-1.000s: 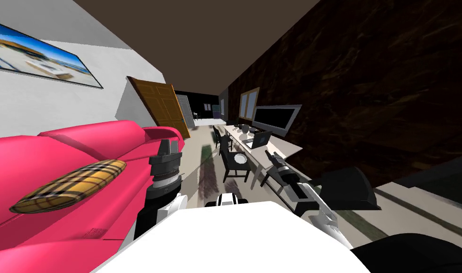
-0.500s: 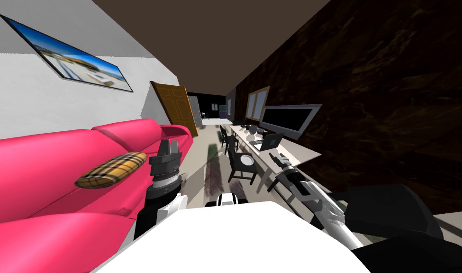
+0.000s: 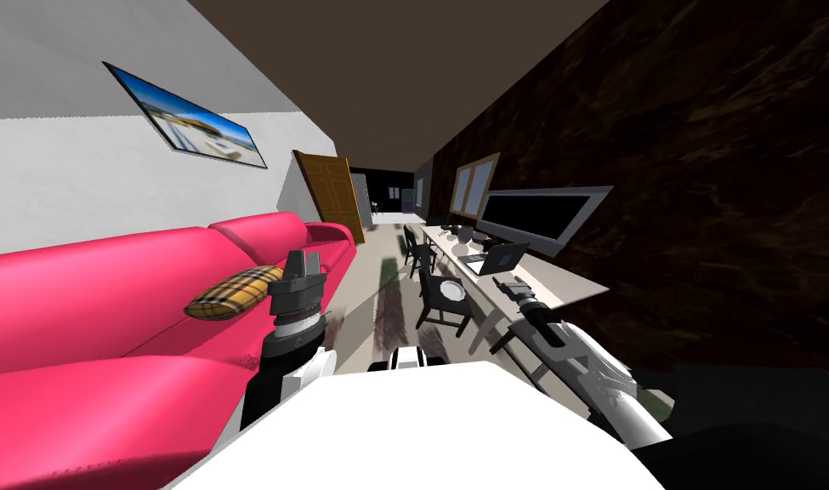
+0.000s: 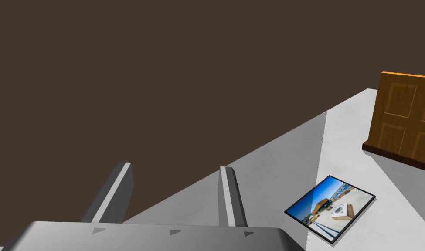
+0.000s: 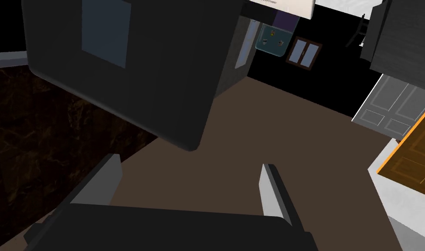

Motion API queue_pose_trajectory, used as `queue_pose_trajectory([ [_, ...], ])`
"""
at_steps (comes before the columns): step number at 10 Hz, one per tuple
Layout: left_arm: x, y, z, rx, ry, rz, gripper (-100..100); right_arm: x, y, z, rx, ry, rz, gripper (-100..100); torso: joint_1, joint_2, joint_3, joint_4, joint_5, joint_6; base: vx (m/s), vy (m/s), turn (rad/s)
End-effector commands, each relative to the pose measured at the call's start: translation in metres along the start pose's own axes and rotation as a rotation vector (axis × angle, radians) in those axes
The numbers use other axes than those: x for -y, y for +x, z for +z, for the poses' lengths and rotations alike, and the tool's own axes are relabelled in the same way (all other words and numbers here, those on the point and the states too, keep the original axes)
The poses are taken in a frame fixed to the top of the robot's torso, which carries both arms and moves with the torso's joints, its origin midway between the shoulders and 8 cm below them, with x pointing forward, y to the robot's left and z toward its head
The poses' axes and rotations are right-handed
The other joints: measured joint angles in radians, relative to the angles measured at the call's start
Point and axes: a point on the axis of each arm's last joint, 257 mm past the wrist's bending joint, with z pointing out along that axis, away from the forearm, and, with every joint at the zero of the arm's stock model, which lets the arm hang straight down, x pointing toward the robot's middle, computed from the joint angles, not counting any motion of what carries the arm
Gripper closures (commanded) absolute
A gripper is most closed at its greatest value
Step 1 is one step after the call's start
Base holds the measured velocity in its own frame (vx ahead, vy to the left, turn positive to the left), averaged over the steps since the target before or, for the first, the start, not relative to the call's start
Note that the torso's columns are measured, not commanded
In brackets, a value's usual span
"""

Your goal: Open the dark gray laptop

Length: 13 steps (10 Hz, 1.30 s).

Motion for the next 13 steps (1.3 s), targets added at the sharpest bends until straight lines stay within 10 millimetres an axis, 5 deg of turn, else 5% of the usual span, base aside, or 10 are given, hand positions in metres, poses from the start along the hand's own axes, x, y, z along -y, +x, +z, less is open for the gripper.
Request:
queue_pose_trajectory([
  [1,0.000,0.000,0.000,0.000,0.000,0.000,0,0.032,0.011,0.005,-0.044,0.048,-0.112,-100,0.000,0.000,0.000,0.000,0.000,0.000,0.012,0.046,0.179],
  [13,0.000,0.000,0.000,0.000,0.000,0.000,0,0.177,0.011,0.006,-0.210,0.244,-0.548,-100,0.000,-0.001,-0.001,0.000,0.000,0.001,0.021,0.045,0.125],
])
